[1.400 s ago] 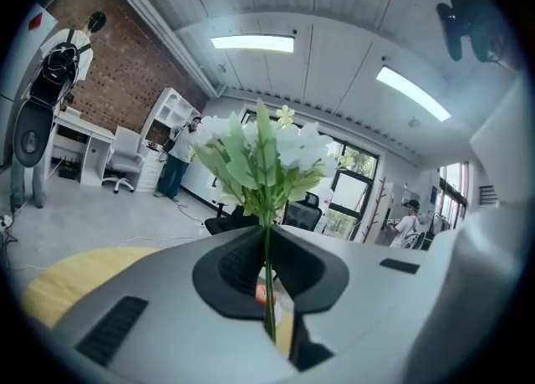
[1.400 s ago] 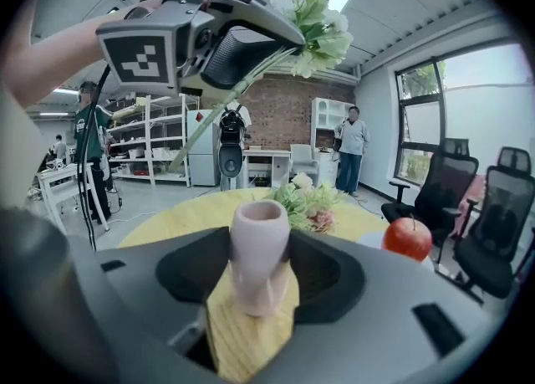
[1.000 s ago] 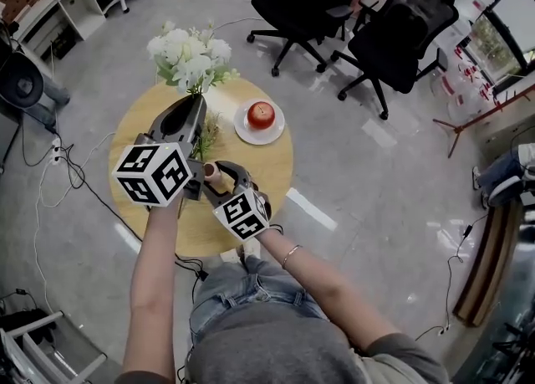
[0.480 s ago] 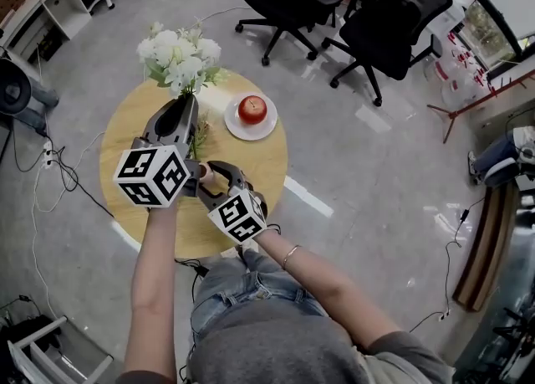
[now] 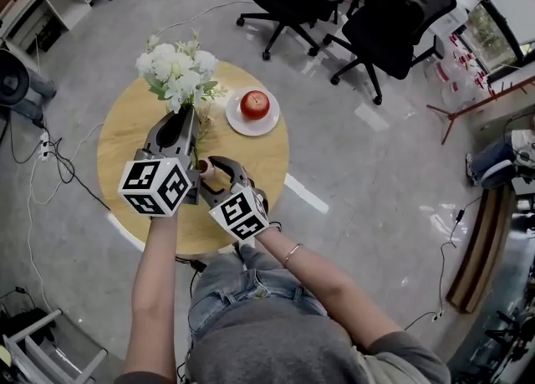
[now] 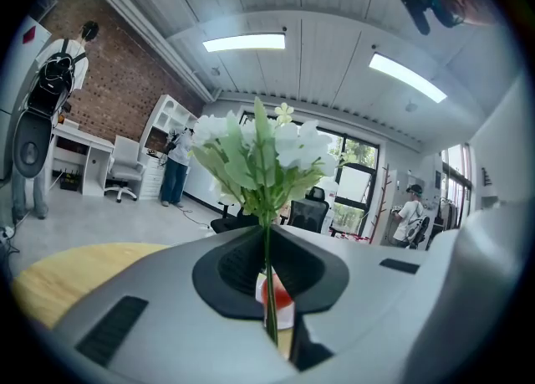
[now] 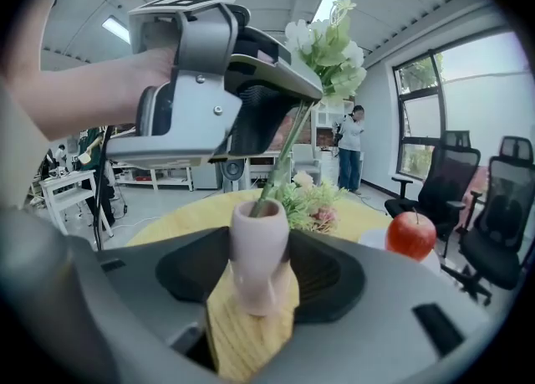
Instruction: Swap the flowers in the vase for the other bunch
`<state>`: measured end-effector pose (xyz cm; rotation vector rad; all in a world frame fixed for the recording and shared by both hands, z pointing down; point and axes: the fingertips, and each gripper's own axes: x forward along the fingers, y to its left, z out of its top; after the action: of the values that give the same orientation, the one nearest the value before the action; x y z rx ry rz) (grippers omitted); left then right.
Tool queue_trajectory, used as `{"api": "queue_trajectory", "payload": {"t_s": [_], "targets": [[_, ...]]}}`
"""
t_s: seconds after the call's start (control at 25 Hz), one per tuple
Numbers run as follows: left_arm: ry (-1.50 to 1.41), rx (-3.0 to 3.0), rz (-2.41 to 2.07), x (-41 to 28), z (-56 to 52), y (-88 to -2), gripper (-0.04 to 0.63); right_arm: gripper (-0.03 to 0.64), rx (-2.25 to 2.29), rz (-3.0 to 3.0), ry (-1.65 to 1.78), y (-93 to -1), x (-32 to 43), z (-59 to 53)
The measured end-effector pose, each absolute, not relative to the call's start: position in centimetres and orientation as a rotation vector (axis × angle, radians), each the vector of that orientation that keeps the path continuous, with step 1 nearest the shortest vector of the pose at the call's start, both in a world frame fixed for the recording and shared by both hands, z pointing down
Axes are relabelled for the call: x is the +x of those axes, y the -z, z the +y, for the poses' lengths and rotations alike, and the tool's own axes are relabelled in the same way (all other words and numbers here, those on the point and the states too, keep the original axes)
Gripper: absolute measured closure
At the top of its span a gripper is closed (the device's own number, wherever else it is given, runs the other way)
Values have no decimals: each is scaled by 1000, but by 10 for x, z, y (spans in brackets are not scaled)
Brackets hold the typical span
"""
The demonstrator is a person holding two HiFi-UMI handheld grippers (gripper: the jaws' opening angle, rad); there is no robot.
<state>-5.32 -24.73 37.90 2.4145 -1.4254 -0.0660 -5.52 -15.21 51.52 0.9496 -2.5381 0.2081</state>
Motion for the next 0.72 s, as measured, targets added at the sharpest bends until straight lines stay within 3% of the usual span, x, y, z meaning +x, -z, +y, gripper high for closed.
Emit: {"api": "queue_trajectory", "payload": {"t_s": [0.72], "targets": [[3, 2358, -1389, -66, -209, -395, 565, 383, 950, -2548, -221, -519, -58, -149]]}}
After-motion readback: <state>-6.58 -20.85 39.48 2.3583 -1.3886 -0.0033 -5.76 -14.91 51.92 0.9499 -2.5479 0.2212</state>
